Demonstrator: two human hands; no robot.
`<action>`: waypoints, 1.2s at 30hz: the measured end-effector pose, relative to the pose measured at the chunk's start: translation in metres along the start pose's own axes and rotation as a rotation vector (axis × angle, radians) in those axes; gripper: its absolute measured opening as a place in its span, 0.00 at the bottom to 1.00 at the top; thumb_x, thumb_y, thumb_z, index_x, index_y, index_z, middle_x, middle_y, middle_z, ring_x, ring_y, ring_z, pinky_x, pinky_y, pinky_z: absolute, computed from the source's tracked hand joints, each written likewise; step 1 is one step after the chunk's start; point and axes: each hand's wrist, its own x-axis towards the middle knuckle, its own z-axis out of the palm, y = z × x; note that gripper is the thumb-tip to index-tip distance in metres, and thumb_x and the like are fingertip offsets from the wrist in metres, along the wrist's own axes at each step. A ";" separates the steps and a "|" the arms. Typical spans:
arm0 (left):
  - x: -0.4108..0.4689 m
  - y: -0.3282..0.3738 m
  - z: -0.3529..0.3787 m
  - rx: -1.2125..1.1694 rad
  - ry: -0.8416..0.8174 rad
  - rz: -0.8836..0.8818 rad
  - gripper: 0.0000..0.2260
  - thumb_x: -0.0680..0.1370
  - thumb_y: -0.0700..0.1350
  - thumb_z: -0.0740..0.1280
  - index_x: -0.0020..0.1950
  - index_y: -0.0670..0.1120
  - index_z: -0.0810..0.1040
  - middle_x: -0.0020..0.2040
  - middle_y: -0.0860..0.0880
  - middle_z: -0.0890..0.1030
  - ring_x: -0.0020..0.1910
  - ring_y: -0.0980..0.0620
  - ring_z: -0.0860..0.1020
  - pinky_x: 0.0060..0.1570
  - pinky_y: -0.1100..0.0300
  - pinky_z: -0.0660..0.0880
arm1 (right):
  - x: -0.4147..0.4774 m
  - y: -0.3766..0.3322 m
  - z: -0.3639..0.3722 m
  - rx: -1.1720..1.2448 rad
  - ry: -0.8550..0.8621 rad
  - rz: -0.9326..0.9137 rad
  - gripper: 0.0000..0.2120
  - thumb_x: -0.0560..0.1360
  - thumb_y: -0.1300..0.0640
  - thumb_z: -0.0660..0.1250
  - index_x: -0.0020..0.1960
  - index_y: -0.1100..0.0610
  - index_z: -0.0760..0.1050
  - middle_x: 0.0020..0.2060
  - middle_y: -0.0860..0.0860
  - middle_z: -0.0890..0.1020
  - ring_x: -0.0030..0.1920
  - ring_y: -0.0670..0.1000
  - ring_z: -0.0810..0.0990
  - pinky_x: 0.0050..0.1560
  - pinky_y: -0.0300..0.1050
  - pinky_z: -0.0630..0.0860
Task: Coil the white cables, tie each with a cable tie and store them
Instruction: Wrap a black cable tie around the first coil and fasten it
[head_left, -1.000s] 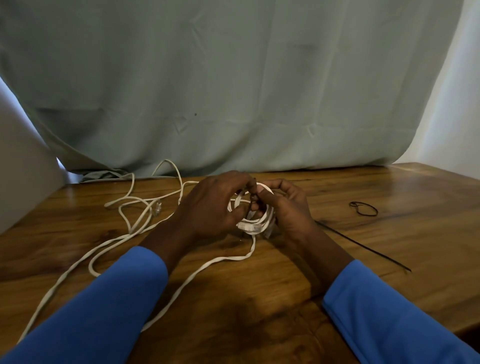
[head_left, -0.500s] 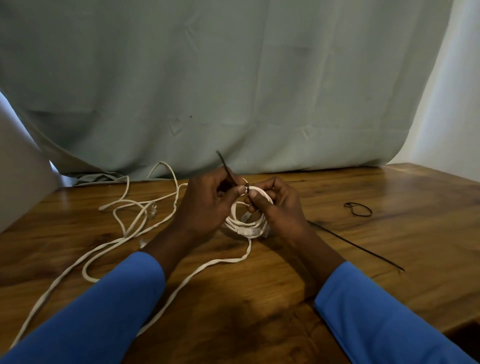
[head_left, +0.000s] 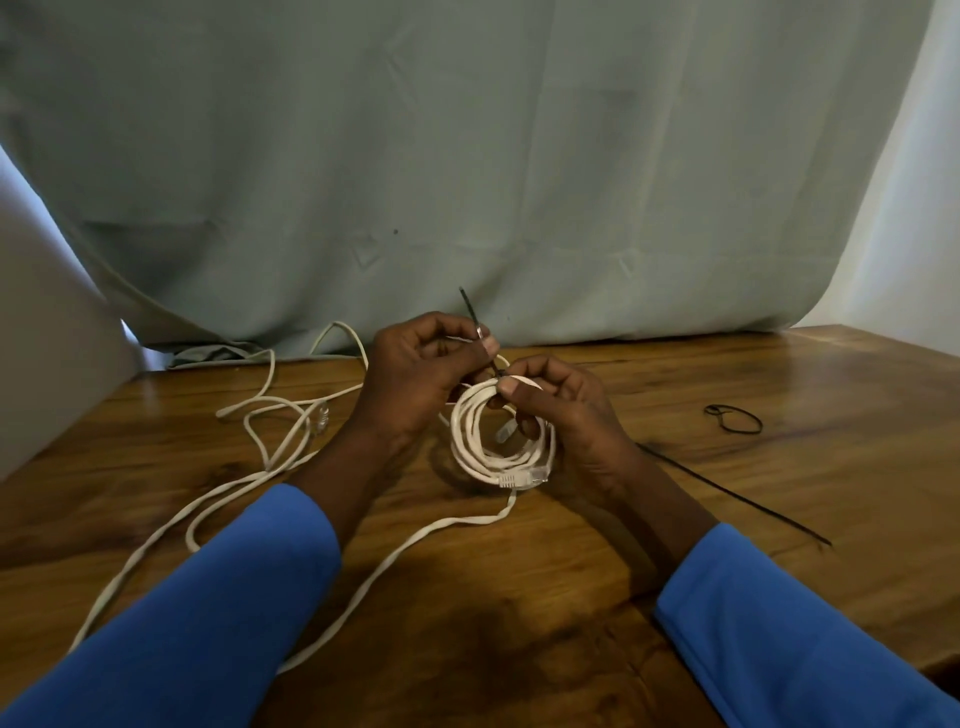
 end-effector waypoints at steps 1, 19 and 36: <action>0.000 0.001 0.002 -0.046 0.015 -0.038 0.12 0.74 0.37 0.78 0.56 0.43 0.83 0.39 0.41 0.86 0.36 0.47 0.85 0.41 0.53 0.82 | -0.001 -0.002 0.001 0.033 -0.003 0.015 0.05 0.73 0.63 0.75 0.48 0.59 0.81 0.40 0.58 0.86 0.34 0.49 0.82 0.36 0.41 0.78; -0.006 -0.012 0.004 -0.040 -0.267 -0.156 0.08 0.76 0.37 0.74 0.52 0.47 0.89 0.48 0.41 0.88 0.44 0.43 0.85 0.47 0.48 0.83 | 0.001 -0.018 -0.009 0.074 0.084 -0.016 0.10 0.71 0.59 0.73 0.51 0.59 0.79 0.40 0.53 0.85 0.37 0.48 0.83 0.39 0.42 0.82; -0.005 -0.007 -0.002 -0.012 -0.283 -0.295 0.07 0.77 0.38 0.74 0.53 0.37 0.86 0.43 0.37 0.87 0.38 0.46 0.86 0.40 0.58 0.82 | 0.010 0.011 -0.021 -0.655 0.220 -0.461 0.07 0.76 0.62 0.76 0.53 0.57 0.81 0.44 0.51 0.86 0.45 0.49 0.86 0.45 0.51 0.83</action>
